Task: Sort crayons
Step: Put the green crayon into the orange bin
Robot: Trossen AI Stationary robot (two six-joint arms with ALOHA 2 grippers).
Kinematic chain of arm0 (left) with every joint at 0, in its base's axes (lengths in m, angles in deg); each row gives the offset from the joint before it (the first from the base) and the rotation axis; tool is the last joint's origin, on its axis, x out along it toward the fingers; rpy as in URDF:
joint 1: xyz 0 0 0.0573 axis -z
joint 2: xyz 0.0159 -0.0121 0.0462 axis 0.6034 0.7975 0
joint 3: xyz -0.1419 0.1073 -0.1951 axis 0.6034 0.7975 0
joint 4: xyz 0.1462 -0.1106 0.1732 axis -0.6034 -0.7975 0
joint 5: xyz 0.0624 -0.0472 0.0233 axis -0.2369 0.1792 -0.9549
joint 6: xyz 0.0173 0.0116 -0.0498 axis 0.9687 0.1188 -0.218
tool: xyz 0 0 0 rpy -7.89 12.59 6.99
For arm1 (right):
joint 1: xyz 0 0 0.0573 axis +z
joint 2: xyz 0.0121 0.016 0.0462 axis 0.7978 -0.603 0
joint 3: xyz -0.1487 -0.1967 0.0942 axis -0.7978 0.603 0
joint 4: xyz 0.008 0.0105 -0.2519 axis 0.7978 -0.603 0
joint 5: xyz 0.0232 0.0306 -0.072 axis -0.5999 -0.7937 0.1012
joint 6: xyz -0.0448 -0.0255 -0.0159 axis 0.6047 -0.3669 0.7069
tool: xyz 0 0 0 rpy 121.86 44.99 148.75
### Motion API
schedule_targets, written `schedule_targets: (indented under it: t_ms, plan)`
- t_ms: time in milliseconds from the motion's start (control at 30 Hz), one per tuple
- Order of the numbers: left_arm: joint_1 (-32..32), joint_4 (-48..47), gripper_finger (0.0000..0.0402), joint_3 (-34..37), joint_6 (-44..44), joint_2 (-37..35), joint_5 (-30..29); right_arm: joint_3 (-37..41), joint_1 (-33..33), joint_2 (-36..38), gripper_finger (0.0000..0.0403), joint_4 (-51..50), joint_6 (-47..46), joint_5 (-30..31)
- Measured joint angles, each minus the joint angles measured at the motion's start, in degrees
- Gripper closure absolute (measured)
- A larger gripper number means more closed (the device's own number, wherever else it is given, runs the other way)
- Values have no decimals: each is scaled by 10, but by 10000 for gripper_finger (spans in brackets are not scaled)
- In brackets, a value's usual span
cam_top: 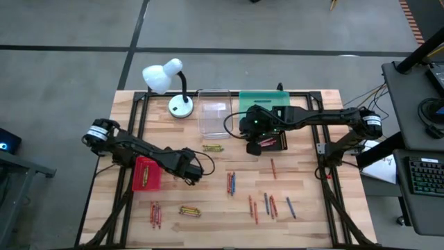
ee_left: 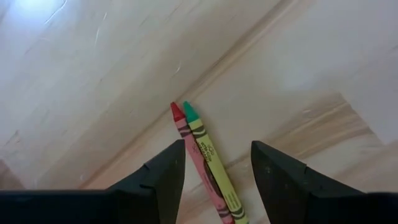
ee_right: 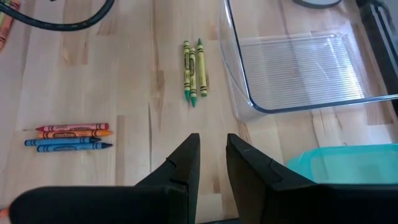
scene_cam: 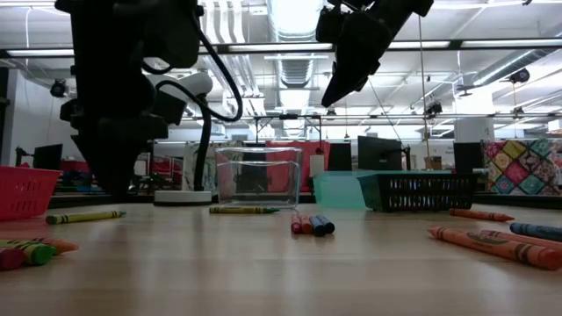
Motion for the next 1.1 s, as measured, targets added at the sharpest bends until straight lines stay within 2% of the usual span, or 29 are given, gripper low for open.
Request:
schedule_targets:
  t_ms: [500,1100]
  plan:
    - [0,8,235,3,-11,16,0,8,0,0,335,29,-3,0]
    - [0,67,235,31,-11,16,1,18,0,0,335,32,-3,0]
